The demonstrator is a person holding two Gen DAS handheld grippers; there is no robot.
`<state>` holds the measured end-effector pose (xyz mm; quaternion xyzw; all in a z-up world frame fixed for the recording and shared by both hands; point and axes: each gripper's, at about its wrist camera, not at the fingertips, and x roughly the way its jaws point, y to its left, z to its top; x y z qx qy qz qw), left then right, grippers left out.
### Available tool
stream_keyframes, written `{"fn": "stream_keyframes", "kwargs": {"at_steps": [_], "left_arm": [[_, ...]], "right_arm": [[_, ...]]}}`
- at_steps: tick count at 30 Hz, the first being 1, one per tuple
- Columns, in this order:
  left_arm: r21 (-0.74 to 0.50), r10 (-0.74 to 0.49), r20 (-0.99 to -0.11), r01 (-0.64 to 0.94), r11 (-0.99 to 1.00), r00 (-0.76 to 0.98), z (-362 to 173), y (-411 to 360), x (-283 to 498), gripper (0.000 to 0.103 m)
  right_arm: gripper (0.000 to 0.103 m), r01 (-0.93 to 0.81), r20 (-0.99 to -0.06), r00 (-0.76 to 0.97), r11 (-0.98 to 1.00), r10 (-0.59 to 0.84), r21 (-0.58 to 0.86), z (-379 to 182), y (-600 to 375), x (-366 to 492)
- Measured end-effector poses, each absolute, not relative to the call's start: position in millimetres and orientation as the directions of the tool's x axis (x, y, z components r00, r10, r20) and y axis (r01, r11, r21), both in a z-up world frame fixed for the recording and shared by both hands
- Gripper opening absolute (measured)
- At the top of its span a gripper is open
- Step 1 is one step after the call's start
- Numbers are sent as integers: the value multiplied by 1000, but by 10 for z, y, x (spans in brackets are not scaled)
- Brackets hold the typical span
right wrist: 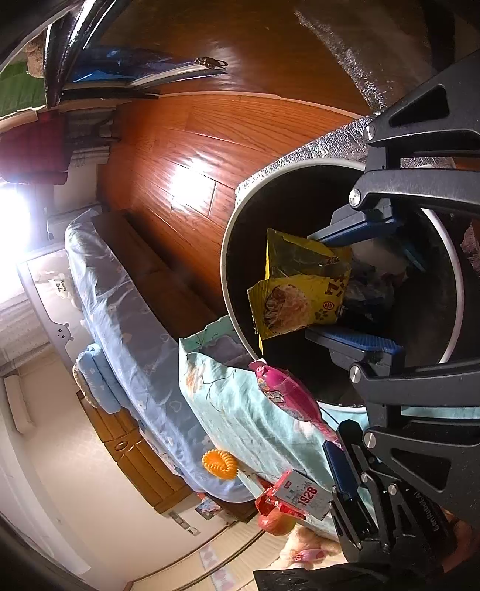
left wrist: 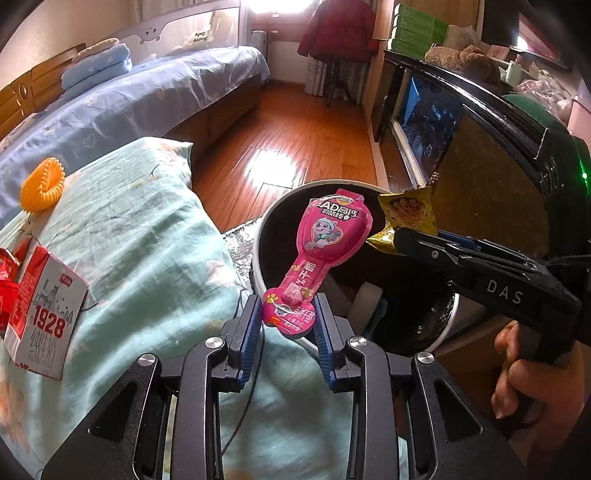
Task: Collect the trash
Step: 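Open both tools to drop the pink package and yellow bag into the bin, then move both open tools back over the bed toward the red items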
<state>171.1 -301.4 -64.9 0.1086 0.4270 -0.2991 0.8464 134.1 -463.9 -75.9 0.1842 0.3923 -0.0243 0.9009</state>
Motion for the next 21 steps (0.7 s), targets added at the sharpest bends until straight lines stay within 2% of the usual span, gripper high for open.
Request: {"fn": "stream_keyframes", "kwargs": {"at_steps": [9, 11, 13, 14, 15, 17, 21], "left_arm": [[-80, -415, -788, 592, 802, 455, -645, -3047, 1742, 31], [-87, -413, -787, 581, 809, 458, -640, -3016, 1743, 34], [-104, -418, -788, 572, 814, 452, -642, -2974, 1747, 45], [-109, -419, -786, 565, 818, 454, -639, -2944, 1738, 53], [-112, -419, -784, 560, 821, 458, -638, -2908, 1722, 57], [-120, -424, -779, 555, 823, 461, -630, -2826, 1675, 57], [-123, -420, -774, 538, 834, 474, -646, -2610, 1558, 57]], "right_arm": [[46, 195, -716, 693, 932, 88, 304, -736, -4655, 1358], [54, 200, -718, 691, 932, 85, 304, -734, -4657, 1355], [59, 205, -718, 691, 929, 84, 306, -735, -4657, 1348], [65, 209, -718, 691, 928, 84, 310, -737, -4660, 1346], [69, 209, -717, 692, 926, 86, 313, -736, -4657, 1341], [75, 206, -714, 694, 926, 90, 317, -729, -4636, 1331], [77, 186, -708, 698, 928, 106, 322, -694, -4534, 1297]]}}
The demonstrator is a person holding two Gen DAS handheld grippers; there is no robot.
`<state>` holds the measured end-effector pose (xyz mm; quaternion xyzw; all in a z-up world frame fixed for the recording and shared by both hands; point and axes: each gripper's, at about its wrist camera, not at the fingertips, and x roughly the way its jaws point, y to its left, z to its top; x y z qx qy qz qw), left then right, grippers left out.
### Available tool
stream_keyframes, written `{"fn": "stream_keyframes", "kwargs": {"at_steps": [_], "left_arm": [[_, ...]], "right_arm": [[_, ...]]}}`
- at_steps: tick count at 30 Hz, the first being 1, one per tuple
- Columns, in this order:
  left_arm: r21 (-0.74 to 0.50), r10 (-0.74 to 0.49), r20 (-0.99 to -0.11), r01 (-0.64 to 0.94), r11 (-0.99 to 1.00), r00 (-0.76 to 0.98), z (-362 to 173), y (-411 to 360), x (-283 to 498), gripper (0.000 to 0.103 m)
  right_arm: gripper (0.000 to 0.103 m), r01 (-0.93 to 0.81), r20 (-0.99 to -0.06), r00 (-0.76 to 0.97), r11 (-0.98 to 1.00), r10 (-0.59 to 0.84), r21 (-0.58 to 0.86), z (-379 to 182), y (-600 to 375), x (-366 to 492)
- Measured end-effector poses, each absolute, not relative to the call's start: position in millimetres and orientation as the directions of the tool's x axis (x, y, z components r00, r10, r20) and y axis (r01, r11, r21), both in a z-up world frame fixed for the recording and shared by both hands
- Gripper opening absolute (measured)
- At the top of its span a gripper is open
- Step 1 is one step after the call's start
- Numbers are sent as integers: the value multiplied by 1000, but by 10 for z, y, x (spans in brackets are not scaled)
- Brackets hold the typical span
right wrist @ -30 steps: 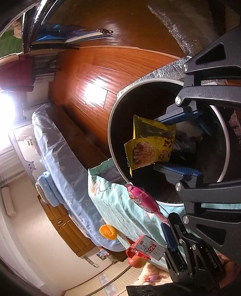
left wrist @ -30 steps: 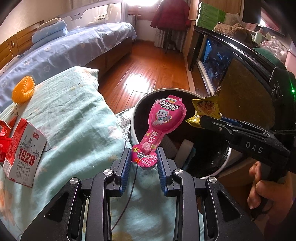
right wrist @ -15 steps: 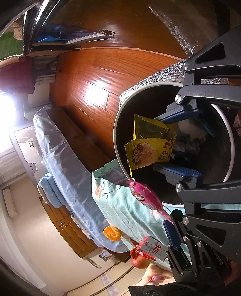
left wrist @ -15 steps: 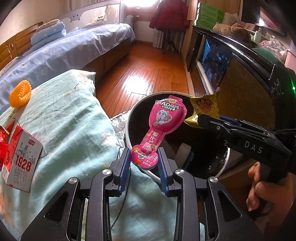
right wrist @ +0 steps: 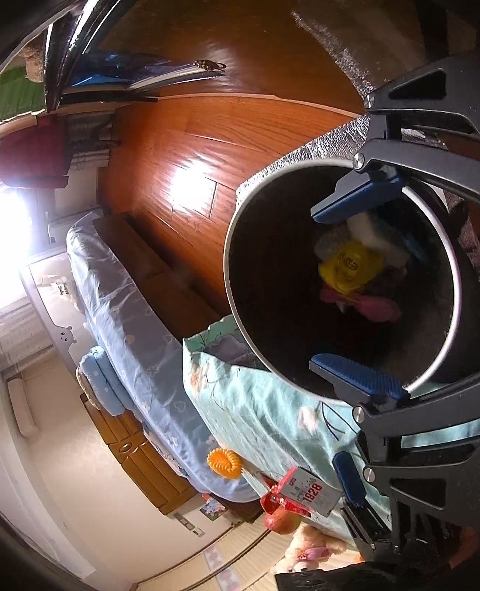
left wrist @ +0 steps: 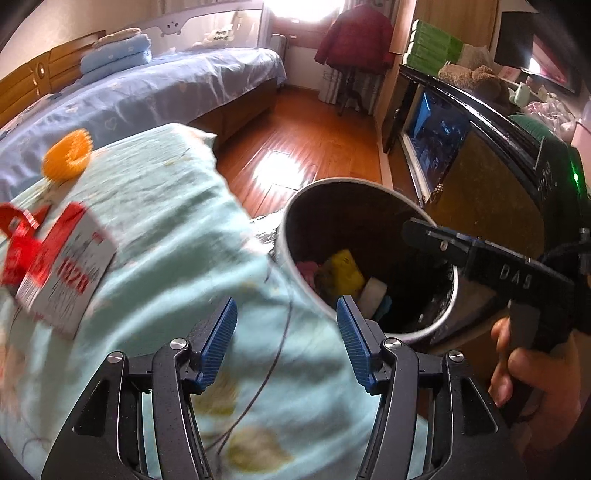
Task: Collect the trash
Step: 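Move both open tools back over the bed toward the red items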
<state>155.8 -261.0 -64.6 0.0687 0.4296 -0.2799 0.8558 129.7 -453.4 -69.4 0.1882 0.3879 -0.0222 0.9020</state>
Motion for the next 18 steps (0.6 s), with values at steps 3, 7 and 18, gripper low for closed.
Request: {"fn": "stream_keyframes", "kwargs": {"at_steps": [3, 7, 18], "left_arm": [[-132, -412, -776, 515, 847, 477, -673, -2406, 1481, 57], [-135, -389, -774, 469, 873, 500, -694, -2059, 1405, 57], [-139, -288, -770, 291, 947, 570, -713, -1058, 1386, 57]], "right_arm": [[81, 162, -700, 703, 930, 125, 329, -660, -4430, 1280], [82, 117, -693, 702, 932, 166, 342, -630, -4241, 1262], [83, 4, -690, 674, 933, 264, 360, -628, -3577, 1303]]}}
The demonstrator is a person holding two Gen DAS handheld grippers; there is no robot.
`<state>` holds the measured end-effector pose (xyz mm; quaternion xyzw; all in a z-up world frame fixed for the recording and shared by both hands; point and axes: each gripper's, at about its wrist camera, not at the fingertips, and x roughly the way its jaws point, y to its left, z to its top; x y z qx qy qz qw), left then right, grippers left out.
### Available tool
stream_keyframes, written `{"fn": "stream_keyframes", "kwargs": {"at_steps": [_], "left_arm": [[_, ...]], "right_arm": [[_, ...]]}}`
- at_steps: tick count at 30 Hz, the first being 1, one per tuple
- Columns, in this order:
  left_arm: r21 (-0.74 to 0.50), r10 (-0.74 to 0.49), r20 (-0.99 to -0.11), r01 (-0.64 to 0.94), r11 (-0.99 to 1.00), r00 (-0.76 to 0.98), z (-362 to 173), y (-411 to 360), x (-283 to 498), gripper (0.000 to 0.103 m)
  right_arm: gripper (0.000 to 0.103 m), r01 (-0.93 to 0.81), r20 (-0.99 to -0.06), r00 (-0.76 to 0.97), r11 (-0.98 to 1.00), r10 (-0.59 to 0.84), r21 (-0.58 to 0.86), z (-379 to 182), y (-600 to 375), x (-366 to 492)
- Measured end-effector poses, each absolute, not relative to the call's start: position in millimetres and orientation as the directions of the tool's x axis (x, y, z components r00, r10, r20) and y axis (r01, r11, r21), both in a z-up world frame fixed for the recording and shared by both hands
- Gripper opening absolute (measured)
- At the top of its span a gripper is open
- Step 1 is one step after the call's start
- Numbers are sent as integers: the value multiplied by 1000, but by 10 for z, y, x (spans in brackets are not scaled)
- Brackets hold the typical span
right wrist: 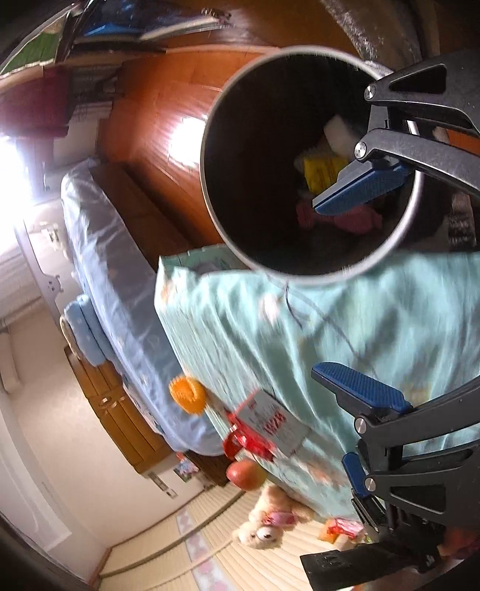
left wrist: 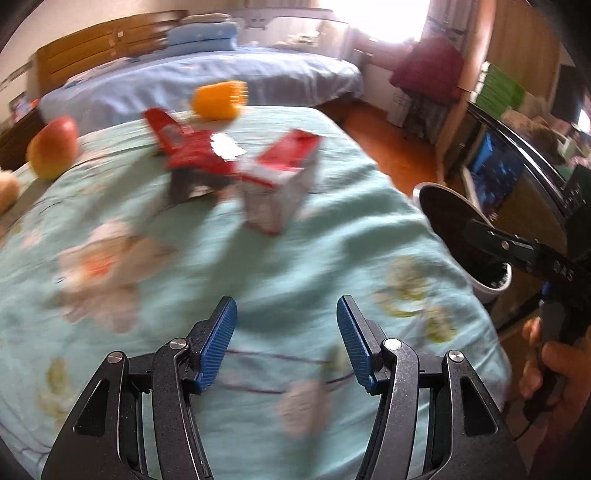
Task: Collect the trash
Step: 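Move both open tools back over the bed toward the red items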
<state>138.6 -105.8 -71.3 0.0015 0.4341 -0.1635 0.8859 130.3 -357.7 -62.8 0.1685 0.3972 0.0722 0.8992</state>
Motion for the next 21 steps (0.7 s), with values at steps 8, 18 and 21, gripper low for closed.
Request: {"fn": "stream_keyframes", "kwargs": {"at_steps": [8, 18, 21], "left_arm": [[-142, -228, -762, 188, 972, 606, -707, -555, 1536, 57], [-140, -202, -775, 150, 979, 599, -769, -284, 1884, 57], [-139, -202, -779, 151, 979, 593, -772, -261, 1970, 57]], "right_arm": [[83, -121, -689, 644, 934, 331, 336, -605, -3056, 1386], [83, -154, -695, 626, 930, 354, 335, -602, -2754, 1501], [83, -165, -695, 621, 927, 362, 336, -600, -2655, 1543]]}}
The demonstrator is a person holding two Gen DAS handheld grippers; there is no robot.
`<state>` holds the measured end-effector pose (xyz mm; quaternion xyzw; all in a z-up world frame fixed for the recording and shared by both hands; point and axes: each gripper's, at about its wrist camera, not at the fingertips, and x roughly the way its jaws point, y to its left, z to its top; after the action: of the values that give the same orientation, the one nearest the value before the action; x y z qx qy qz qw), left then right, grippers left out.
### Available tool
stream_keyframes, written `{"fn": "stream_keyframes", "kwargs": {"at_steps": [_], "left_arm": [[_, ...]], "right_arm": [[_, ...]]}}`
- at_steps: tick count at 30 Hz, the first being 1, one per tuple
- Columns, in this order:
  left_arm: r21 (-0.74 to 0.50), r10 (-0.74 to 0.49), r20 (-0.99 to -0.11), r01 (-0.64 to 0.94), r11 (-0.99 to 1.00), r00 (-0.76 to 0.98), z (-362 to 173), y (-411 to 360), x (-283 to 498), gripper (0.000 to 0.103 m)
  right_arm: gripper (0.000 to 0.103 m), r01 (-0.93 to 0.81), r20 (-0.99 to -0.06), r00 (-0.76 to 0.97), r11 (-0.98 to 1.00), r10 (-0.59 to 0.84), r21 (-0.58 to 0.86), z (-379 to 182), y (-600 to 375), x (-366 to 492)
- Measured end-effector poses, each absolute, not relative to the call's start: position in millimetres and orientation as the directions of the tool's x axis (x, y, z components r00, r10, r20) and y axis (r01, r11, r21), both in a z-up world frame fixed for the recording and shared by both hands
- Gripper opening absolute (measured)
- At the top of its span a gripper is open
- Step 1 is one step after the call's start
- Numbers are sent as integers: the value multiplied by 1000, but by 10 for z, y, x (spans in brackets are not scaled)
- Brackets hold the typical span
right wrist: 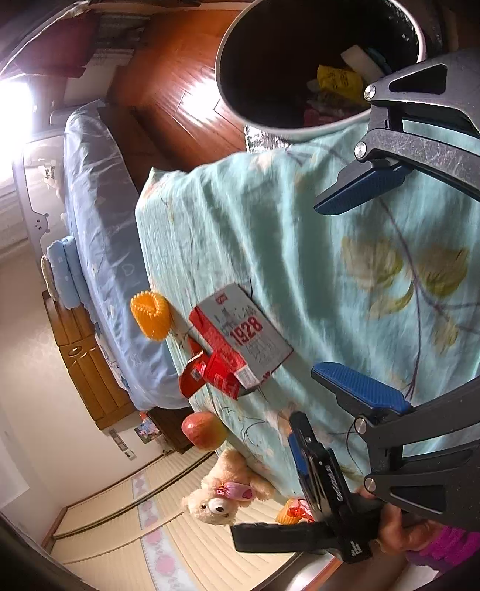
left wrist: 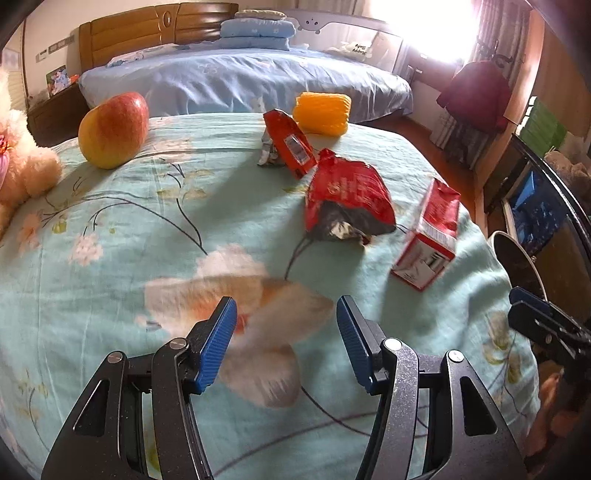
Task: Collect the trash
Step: 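Move both open tools back over the bed toward the red items, then grasp the red snack packet with the left tool while the right tool grasps the red-and-white milk carton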
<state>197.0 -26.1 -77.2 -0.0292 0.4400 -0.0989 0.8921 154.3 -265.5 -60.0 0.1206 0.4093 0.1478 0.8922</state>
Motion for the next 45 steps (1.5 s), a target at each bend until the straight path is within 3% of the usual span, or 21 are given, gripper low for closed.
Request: {"fn": "stream_keyframes", "kwargs": {"at_steps": [14, 26, 28, 30, 31, 33, 41, 45], "left_arm": [[-148, -207, -790, 148, 978, 578, -787, -172, 2066, 57], [-146, -239, -765, 200, 969, 598, -771, -383, 2434, 57], [-156, -259, -763, 220, 963, 592, -793, -428, 2532, 50], [-170, -283, -768, 243, 955, 574, -807, -470, 2602, 30], [-177, -295, -765, 254, 951, 572, -806, -482, 2628, 25], [-188, -311, -767, 267, 945, 562, -811, -484, 2637, 1], [-190, -298, -758, 241, 952, 581, -747, -225, 2373, 1], [-209, -296, -760, 214, 954, 578, -759, -96, 2379, 15]], "right_arm": [[83, -225, -716, 593, 930, 369, 292, -704, -2171, 1987], [83, -40, -715, 648, 950, 261, 310, -692, -2729, 1960], [83, -42, -712, 650, 949, 264, 313, -678, -2746, 1919], [83, -48, -714, 646, 948, 270, 315, -675, -2742, 1903], [83, -51, -716, 642, 947, 275, 318, -673, -2727, 1893], [83, -58, -718, 635, 944, 286, 324, -676, -2692, 1886], [83, -126, -718, 619, 943, 318, 309, -651, -2373, 1918], [83, -132, -719, 626, 950, 302, 284, -663, -2265, 2030]]}}
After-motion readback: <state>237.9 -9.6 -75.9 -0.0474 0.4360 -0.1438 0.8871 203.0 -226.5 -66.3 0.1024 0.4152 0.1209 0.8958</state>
